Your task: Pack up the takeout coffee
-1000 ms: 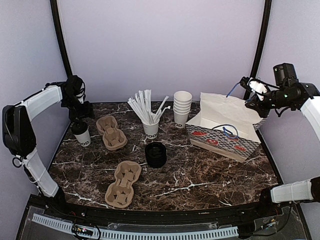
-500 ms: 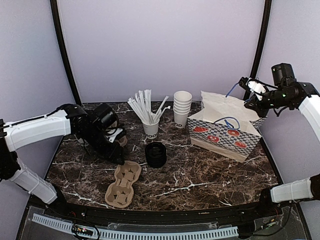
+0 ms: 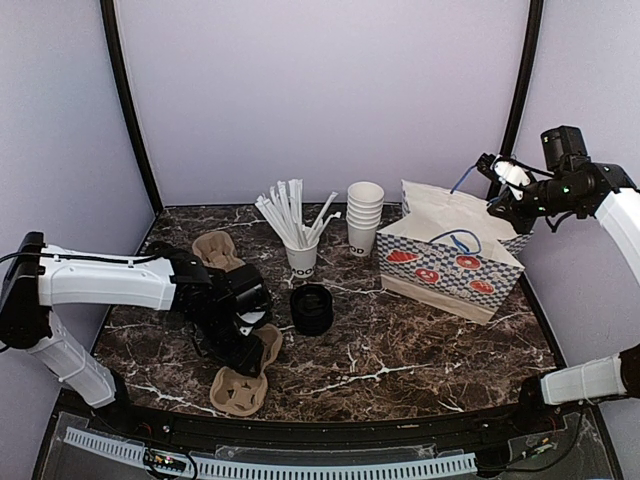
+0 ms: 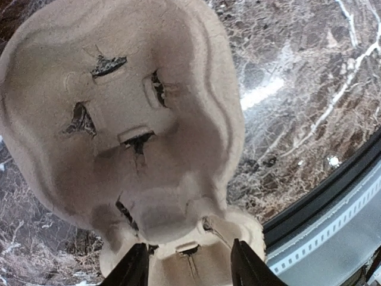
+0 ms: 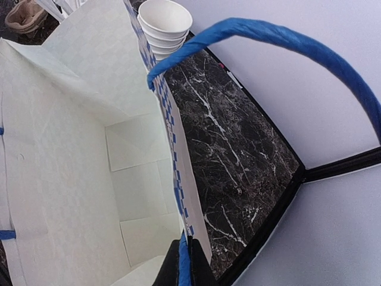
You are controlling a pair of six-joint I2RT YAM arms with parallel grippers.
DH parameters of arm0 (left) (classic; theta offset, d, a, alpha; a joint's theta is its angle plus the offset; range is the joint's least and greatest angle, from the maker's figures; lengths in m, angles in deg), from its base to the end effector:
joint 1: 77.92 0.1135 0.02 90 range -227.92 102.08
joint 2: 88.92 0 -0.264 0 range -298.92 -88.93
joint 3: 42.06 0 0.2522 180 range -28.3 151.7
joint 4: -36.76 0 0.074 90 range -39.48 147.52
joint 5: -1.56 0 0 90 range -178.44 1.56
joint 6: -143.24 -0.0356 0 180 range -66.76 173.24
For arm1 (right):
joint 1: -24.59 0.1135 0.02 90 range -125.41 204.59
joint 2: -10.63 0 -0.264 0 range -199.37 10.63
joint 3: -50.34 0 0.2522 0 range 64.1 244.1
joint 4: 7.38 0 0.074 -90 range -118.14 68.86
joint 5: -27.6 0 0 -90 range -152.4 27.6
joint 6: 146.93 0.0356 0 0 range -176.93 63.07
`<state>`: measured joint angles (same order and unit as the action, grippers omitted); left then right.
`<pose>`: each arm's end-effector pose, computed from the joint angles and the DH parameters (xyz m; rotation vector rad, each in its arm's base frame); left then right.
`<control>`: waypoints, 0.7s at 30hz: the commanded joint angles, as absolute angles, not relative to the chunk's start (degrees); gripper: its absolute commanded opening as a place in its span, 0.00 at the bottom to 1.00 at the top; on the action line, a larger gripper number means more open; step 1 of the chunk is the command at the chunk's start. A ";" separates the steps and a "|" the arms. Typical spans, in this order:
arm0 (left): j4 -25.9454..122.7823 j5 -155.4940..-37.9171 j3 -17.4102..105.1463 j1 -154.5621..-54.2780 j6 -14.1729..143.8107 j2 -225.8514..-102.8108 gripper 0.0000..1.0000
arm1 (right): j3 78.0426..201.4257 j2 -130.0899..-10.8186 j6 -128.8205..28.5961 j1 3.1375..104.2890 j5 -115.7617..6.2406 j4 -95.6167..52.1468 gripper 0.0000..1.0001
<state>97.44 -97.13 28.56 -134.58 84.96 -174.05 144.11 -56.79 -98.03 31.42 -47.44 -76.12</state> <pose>0.1437 -0.2282 0.2078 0.6835 2.9522 -0.4396 0.2220 0.0358 0.3961 -1.0451 2.0265 -0.0103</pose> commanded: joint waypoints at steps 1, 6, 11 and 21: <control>98.27 -92.34 30.12 -135.22 87.02 -177.14 0.50 | 146.04 -56.55 -96.79 31.85 -46.83 -74.27 0.00; 98.83 -89.90 31.55 -135.27 88.09 -179.36 0.49 | 145.68 -56.24 -96.83 31.91 -47.28 -74.33 0.00; 98.80 -89.34 32.82 -135.25 88.86 -181.60 0.45 | 145.57 -56.22 -96.98 31.97 -47.17 -74.46 0.00; 101.55 -89.89 35.22 -135.30 89.66 -181.24 0.32 | 144.84 -55.76 -97.09 32.01 -47.16 -74.49 0.00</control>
<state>97.59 -90.73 32.69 -135.07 88.90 -182.29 144.13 -56.77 -97.74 31.61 -47.46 -76.01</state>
